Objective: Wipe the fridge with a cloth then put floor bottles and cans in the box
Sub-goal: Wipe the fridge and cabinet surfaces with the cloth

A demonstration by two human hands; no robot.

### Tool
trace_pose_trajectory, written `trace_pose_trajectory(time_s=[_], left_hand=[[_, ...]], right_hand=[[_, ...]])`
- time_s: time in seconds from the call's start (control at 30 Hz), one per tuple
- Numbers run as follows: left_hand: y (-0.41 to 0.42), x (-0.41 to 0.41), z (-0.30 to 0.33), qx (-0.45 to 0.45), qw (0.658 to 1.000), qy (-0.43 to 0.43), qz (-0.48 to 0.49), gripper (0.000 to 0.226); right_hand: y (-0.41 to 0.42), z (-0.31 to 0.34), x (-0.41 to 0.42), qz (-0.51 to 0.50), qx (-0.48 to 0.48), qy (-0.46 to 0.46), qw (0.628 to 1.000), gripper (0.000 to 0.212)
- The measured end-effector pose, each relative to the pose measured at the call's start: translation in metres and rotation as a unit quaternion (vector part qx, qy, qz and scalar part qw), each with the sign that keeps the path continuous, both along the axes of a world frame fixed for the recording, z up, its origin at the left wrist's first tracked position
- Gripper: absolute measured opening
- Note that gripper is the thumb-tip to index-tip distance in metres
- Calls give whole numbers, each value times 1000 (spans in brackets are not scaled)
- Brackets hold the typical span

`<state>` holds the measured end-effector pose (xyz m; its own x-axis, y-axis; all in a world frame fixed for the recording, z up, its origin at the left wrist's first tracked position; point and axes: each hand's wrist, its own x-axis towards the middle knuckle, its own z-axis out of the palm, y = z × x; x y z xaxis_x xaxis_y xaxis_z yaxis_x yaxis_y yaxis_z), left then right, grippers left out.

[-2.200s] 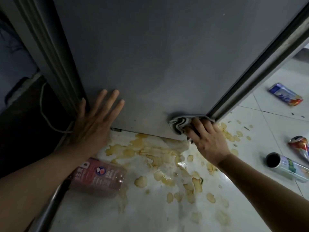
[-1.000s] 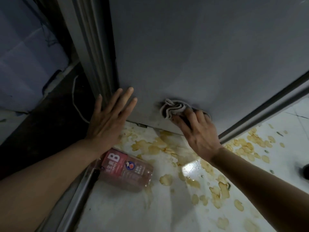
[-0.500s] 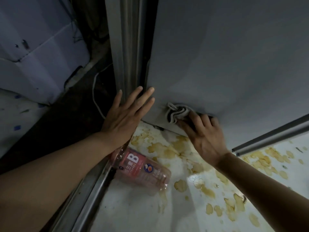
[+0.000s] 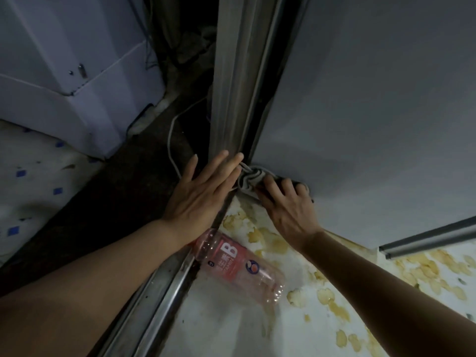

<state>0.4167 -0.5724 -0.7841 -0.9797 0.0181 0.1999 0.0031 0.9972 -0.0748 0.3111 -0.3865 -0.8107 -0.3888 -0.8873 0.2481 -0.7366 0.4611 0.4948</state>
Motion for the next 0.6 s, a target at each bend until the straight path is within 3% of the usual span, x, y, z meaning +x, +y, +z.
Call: trace_pose_trajectory(time_s=[0.17, 0.37, 0.6], left_hand=[[-6, 5, 3, 30, 999, -25, 15, 75], [-11, 9, -1, 42, 998, -29, 31, 78], [-9, 8, 0, 48, 997, -46, 25, 75]], right_hand=[[-21, -18, 8, -24, 193, -77, 978, 65], [-33, -4, 13, -45, 130, -54, 989, 60], [-55, -14, 13, -36, 200, -71, 977, 50]])
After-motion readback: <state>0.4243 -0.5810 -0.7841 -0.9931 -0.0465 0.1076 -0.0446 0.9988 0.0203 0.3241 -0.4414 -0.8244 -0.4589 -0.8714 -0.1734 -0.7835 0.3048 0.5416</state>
